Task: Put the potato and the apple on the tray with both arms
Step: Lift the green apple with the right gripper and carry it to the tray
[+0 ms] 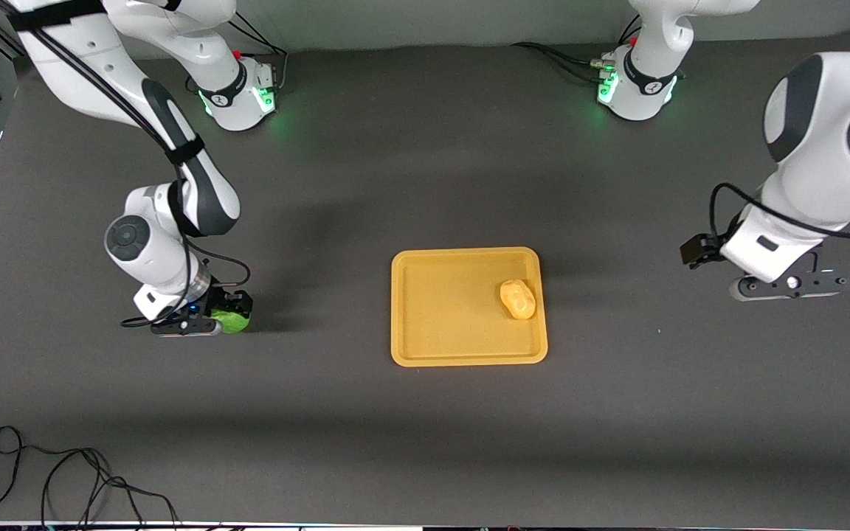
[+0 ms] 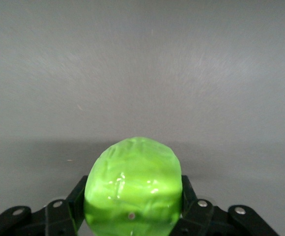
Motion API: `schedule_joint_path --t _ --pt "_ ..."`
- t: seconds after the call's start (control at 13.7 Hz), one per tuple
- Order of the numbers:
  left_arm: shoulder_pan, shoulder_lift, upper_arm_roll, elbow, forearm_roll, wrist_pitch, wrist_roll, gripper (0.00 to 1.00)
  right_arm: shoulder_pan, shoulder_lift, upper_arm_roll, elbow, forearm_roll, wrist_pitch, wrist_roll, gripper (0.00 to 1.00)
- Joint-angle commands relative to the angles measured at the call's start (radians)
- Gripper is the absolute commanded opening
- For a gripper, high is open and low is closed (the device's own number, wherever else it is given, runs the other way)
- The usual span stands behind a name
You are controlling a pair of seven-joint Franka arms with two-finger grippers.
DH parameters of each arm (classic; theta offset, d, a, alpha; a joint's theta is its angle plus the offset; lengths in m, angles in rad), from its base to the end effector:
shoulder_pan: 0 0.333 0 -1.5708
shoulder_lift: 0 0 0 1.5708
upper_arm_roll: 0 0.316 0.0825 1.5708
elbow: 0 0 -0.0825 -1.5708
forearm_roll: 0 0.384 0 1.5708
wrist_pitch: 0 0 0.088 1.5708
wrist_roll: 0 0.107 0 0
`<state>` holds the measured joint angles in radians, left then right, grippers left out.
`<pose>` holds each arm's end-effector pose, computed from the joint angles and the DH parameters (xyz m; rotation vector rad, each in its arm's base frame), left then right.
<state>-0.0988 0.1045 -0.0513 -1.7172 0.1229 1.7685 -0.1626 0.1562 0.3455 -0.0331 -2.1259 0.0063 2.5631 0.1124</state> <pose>0.5849 -0.0765 0.5124 -3.0197 0.0222 0.0521 0.5808 0.0720 0.2543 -3.1348 -0.0126 -0.1445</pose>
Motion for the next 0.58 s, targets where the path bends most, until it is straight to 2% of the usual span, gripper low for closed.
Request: schedule_joint_path --t 0.0,0.07,0.22,0.29,0.51 --pt "0.057 -0.043 -0.002 -0.019 -0.064 -0.012 0.104 1.0 0.008 -0.121 -0.001 0.107 -0.002 -0.261 0.018 0.56" --pt "0.083 -0.054 -0.004 -0.018 -0.116 -0.02 0.107 1.0 0.009 -0.126 0.002 0.192 -0.002 -0.385 0.026 0.56" --pt "0.097 -0.054 0.001 0.02 -0.134 -0.076 0.13 1.0 0.06 -0.109 0.004 0.361 -0.002 -0.58 0.102 0.56" --pt "0.099 -0.051 0.005 0.04 -0.132 -0.11 0.146 1.0 0.094 -0.1 0.002 0.426 -0.003 -0.636 0.139 0.56" --pt "0.113 -0.055 0.013 0.05 -0.126 -0.149 0.176 1.0 0.225 -0.044 0.002 0.574 -0.009 -0.679 0.296 0.56"
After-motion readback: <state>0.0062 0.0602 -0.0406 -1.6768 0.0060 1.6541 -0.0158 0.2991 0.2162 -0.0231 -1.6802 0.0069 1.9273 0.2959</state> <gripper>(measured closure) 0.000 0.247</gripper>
